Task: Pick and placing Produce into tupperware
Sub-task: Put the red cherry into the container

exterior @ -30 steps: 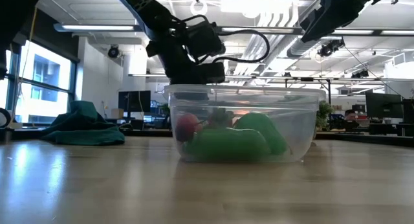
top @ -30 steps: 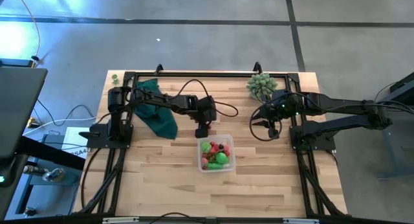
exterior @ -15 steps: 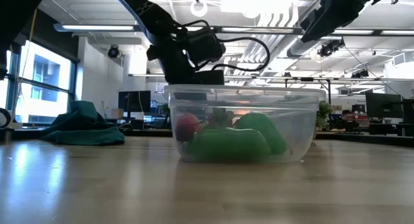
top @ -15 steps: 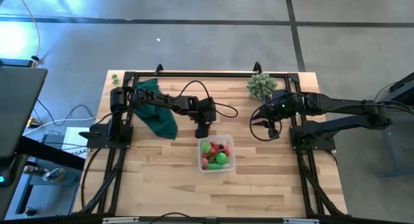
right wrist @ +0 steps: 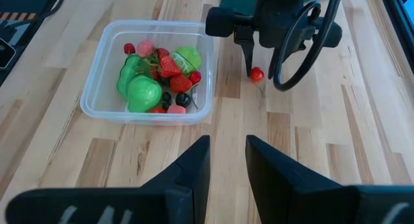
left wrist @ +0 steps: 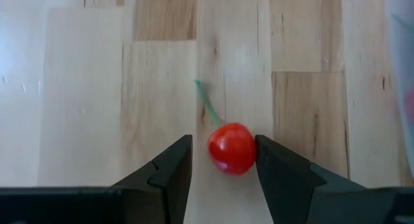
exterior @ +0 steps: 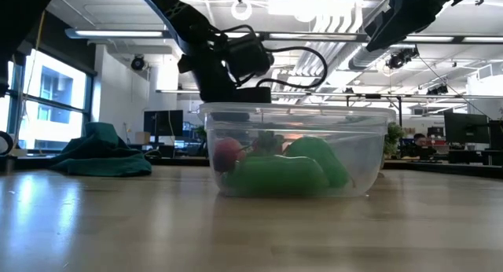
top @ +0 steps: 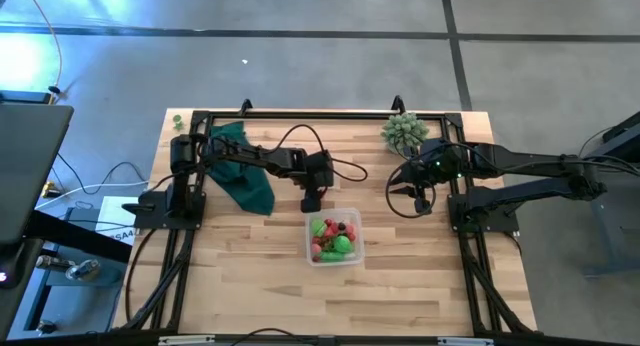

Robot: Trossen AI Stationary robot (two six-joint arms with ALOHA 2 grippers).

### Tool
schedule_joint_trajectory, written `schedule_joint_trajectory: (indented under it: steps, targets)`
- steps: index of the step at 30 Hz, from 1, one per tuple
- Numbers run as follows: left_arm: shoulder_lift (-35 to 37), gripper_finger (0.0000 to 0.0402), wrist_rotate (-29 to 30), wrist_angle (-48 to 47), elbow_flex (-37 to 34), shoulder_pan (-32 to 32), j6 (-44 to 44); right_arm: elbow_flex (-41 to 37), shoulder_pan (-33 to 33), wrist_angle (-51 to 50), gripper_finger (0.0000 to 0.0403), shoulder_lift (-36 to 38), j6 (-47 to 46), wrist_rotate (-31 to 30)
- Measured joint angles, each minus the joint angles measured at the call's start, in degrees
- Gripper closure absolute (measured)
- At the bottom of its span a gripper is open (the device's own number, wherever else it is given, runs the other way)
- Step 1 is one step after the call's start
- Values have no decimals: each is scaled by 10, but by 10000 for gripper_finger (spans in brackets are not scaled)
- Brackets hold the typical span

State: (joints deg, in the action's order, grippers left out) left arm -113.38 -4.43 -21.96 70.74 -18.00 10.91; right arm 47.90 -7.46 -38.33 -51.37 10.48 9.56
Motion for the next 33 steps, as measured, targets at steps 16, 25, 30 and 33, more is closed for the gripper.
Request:
schedule_joint_trajectory:
  steps: [16, 25, 30, 33]
  targets:
    - [-25, 245, -35, 27, 2, -4, 39, 0, 0, 0, 313, 0, 0, 0]
    - [-26, 248, -31, 21, 6, -4, 38, 0, 0, 0, 313, 0, 0, 0]
    - [-26, 277, -28, 21, 7, -4, 39, 0, 0, 0, 313, 0, 0, 0]
    - [-26, 295, -33, 21, 7, -4, 39, 0, 0, 0, 313, 0, 0, 0]
